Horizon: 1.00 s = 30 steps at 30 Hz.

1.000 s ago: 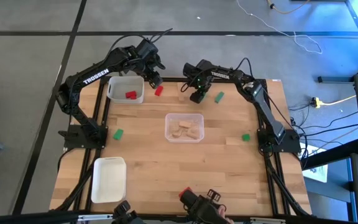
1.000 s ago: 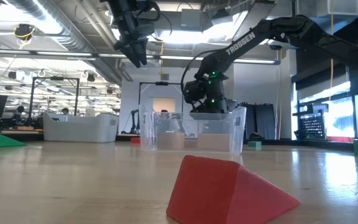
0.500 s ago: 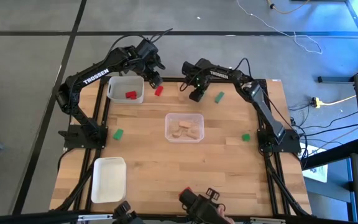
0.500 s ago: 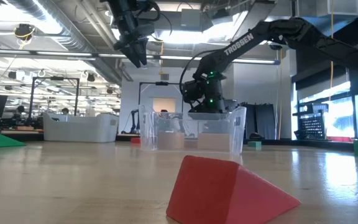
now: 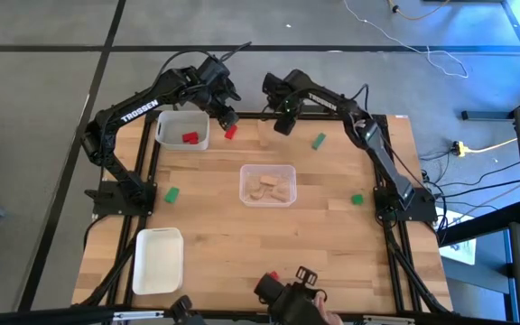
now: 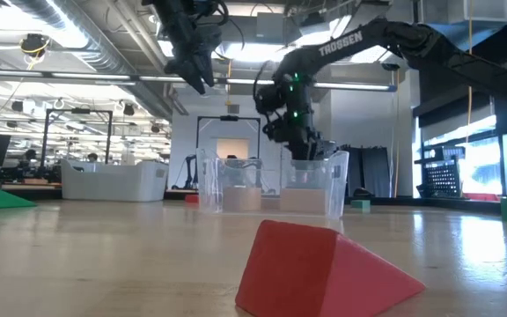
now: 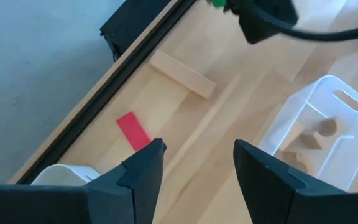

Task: Sort & place blocks by color
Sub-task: Put the green block into the white bin

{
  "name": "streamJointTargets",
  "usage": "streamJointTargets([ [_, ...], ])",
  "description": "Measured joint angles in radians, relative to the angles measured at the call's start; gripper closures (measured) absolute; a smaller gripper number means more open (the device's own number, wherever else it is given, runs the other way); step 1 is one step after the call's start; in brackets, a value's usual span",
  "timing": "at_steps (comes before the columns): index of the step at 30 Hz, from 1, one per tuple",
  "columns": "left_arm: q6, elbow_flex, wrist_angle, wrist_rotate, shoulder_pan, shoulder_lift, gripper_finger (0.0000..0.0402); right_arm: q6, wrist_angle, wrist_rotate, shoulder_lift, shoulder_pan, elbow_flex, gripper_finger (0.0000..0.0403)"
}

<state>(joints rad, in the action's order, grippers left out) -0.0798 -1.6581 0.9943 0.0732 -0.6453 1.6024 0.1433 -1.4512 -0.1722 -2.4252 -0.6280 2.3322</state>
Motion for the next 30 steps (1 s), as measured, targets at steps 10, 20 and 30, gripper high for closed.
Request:
streamJointTargets([
  [10, -0.023, 0.001, -0.025, 0.007, -0.05, -0.074, 0.0215, 0.02, -0.023, -0.094, 0.088, 0.068, 0.023, 0.023],
  [20, -0.071, -0.001, -0.028, 0.119, -0.09, -0.152, 0.0215, 0.048, -0.026, -0.11, 0.106, 0.155, 0.024, 0.023],
  [30, -0.131, 0.0, -0.006, 0.228, -0.127, -0.15, 0.0215, 0.045, -0.016, -0.258, 0.119, 0.266, 0.024, 0.023],
])
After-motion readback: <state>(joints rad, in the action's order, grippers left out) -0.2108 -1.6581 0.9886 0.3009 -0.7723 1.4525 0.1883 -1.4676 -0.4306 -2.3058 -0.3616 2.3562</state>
